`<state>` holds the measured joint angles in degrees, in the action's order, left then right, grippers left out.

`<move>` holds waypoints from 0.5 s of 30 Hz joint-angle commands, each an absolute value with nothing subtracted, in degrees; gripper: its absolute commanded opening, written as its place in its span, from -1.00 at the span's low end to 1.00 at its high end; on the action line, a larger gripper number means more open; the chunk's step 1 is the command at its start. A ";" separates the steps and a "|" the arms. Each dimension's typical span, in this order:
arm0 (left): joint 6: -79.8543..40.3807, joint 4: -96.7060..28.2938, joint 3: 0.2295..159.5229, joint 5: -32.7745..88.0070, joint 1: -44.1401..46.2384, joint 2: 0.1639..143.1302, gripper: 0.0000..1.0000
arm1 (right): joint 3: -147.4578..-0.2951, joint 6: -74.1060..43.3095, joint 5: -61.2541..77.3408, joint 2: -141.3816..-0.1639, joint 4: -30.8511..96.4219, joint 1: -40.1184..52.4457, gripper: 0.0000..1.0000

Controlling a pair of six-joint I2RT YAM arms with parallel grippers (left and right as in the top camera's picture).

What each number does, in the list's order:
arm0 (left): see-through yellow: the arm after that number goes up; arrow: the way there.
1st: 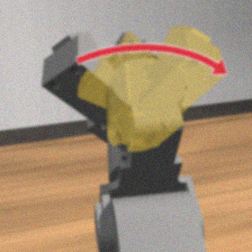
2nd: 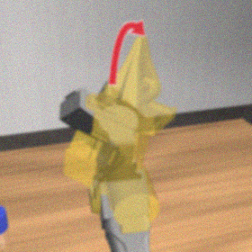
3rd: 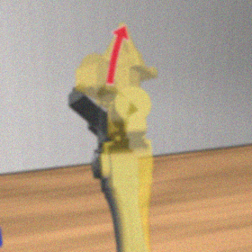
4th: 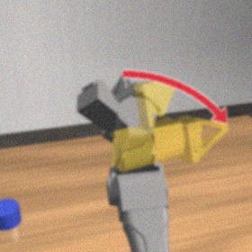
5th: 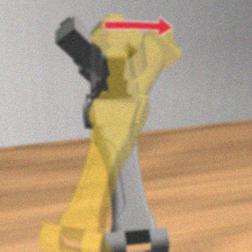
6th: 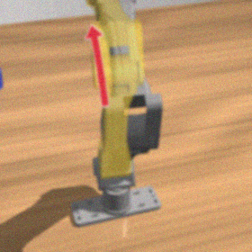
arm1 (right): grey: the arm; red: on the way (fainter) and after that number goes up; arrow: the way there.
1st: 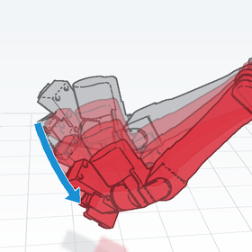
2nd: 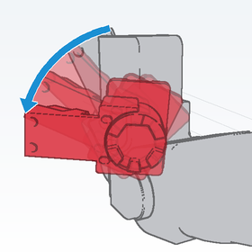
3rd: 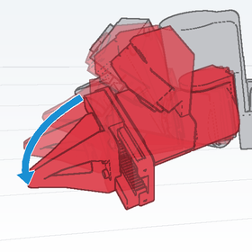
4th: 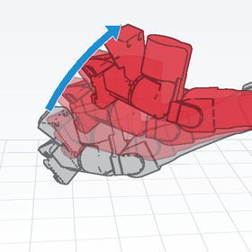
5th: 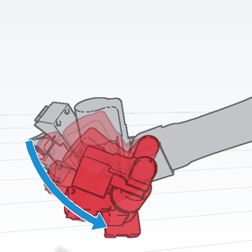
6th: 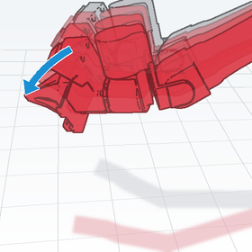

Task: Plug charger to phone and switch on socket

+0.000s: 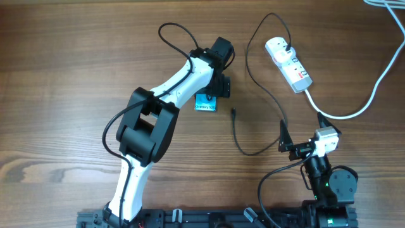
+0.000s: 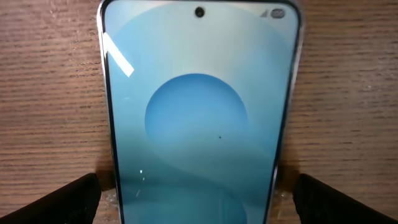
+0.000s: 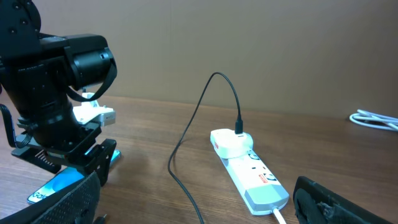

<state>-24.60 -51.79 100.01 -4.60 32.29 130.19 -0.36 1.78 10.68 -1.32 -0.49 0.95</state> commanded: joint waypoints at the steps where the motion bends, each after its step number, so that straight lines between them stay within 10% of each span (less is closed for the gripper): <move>1: -24.91 -51.46 98.28 -5.41 31.70 131.17 1.00 | -0.32 1.37 10.39 -1.34 -0.78 1.06 0.99; 8: -24.91 -51.20 97.32 -5.41 31.70 131.28 0.99 | -0.32 1.37 10.39 -1.34 -0.78 1.06 0.99; 15: -24.91 -51.22 97.32 -5.43 31.70 131.28 0.54 | -0.32 1.37 10.39 -1.34 -0.78 1.06 0.99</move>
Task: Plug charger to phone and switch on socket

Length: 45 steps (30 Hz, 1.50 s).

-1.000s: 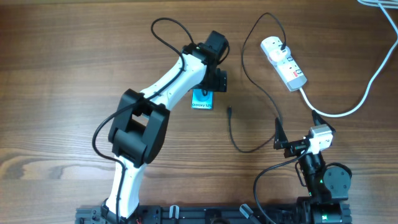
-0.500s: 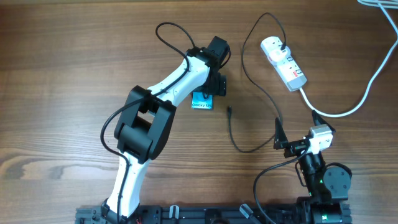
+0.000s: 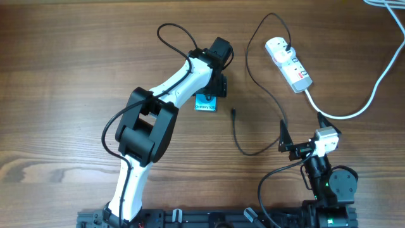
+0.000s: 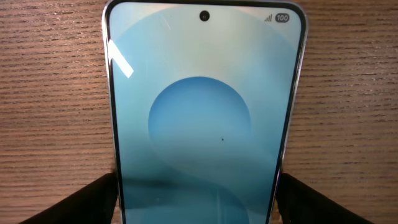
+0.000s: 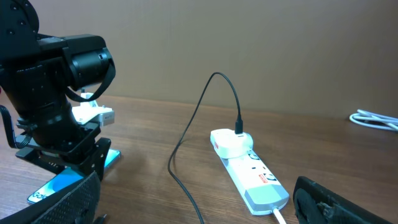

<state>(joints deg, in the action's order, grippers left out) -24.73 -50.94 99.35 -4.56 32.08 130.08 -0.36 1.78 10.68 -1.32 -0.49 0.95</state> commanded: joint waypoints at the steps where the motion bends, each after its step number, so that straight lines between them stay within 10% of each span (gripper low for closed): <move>1: -24.91 -51.22 97.32 -5.43 31.70 131.28 0.54 | -0.32 1.37 10.39 -1.34 -0.78 1.06 0.99; 29: -28.99 -54.28 97.41 -4.25 31.35 123.02 0.40 | -0.32 1.34 10.39 -1.34 -0.78 1.06 0.99; 45: -29.26 -54.52 97.41 48.21 20.25 121.69 0.39 | -0.32 1.37 10.39 -1.34 -0.78 1.06 0.99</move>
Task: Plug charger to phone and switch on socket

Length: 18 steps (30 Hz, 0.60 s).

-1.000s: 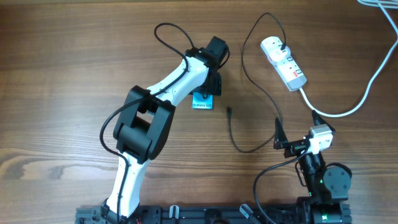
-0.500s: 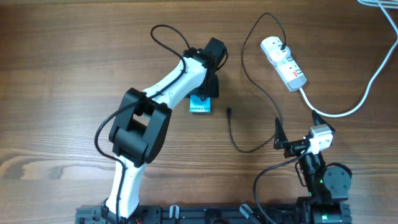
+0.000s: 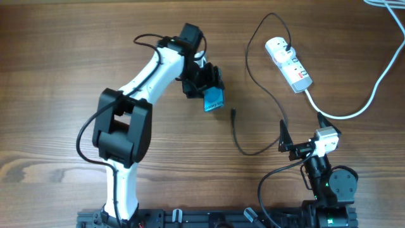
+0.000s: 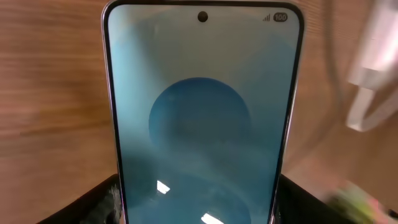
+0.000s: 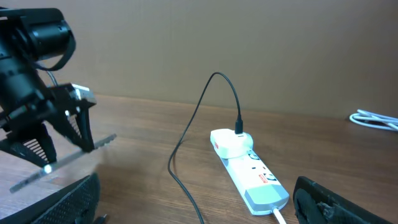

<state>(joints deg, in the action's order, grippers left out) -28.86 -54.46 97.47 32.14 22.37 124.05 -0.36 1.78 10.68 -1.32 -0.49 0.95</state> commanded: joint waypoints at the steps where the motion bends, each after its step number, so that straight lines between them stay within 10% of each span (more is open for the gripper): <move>1: -29.26 -54.52 97.41 51.83 19.44 121.69 0.39 | -0.32 1.34 10.39 -1.34 -0.78 1.06 0.99; 18: -40.18 -53.49 97.41 79.22 7.94 121.69 0.38 | -0.32 1.37 10.39 -1.34 -0.78 1.06 0.99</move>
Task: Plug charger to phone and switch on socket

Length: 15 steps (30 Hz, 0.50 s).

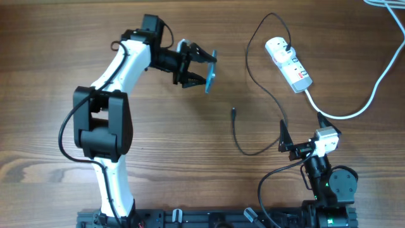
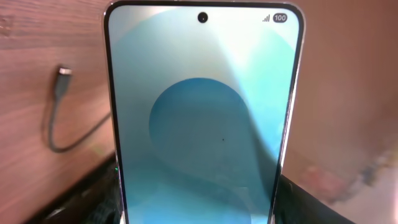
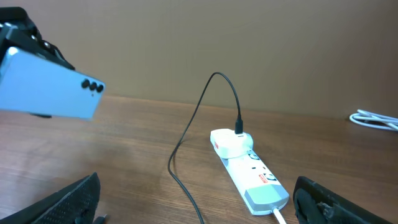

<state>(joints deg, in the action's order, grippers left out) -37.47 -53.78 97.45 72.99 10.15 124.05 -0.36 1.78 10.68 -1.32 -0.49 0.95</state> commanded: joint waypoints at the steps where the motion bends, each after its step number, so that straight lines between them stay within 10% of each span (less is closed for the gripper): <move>1: -40.73 -53.23 97.41 79.18 7.44 121.69 0.38 | -0.32 1.37 10.39 -1.34 -0.78 1.06 0.99; 9: -44.23 -51.24 97.41 78.98 1.39 121.69 0.38 | -0.32 -1.15 12.08 -1.34 -2.13 1.06 0.99; 15: -46.15 -51.24 97.41 79.02 -0.40 121.69 0.41 | -0.32 -40.91 24.93 -1.34 -6.42 1.06 0.99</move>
